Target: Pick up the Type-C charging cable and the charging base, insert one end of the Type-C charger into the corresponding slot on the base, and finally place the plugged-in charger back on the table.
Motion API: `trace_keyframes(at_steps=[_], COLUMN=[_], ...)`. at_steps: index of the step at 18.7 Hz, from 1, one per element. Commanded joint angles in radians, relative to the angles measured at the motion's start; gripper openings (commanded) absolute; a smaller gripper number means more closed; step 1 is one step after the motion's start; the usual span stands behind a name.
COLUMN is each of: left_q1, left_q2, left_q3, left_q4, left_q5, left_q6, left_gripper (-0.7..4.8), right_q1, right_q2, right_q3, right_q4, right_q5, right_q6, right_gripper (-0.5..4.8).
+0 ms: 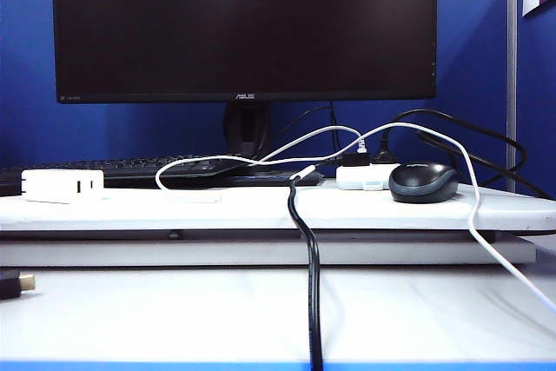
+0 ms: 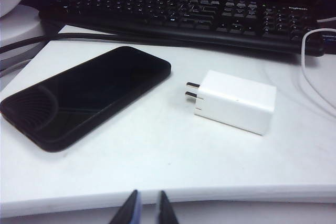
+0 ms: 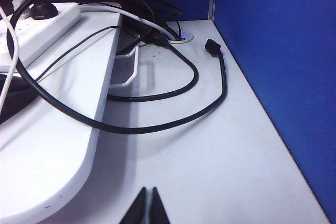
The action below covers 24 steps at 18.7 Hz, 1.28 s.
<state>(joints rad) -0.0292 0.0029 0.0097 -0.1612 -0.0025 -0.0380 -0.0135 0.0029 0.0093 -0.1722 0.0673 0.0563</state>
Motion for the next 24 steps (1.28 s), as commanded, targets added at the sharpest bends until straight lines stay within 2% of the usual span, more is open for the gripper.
trace_keyframes(at_steps=[1, 2, 10, 14, 15, 17, 20, 24], left_q1=[-0.001, -0.001, -0.001, -0.001, -0.001, -0.001, -0.001, -0.001], left_q2=[-0.002, -0.002, -0.002, -0.002, -0.002, -0.002, 0.021, 0.143], left_q3=[-0.002, -0.002, -0.002, 0.003, 0.035, 0.087, 0.179, 0.307], left_q4=[-0.014, -0.014, -0.014, -0.008, -0.006, 0.009, 0.028, 0.031], left_q5=[0.003, 0.003, 0.003, 0.003, 0.002, -0.006, -0.025, -0.050], left_q6=[0.004, 0.004, 0.003, -0.026, -0.048, -0.048, -0.040, -0.012], left_gripper=[0.29, -0.08, -0.06, -0.06, -0.06, -0.06, -0.06, -0.06], right_q1=[0.002, 0.002, 0.002, 0.002, 0.002, 0.002, 0.002, 0.002], right_q2=[-0.001, -0.001, -0.001, -0.001, -0.001, -0.001, -0.001, 0.001], right_q3=[-0.007, -0.007, -0.007, -0.007, 0.001, 0.025, 0.106, 0.240], right_q4=[0.004, 0.004, 0.000, 0.004, -0.008, -0.018, -0.014, -0.007], right_q5=[0.000, 0.000, -0.034, -0.033, -0.005, 0.005, 0.013, 0.026], right_q6=[0.003, 0.003, 0.003, 0.020, 0.164, 0.234, 0.230, 0.228], right_gripper=[-0.04, -0.05, -0.05, -0.05, -0.05, -0.05, -0.05, -0.05])
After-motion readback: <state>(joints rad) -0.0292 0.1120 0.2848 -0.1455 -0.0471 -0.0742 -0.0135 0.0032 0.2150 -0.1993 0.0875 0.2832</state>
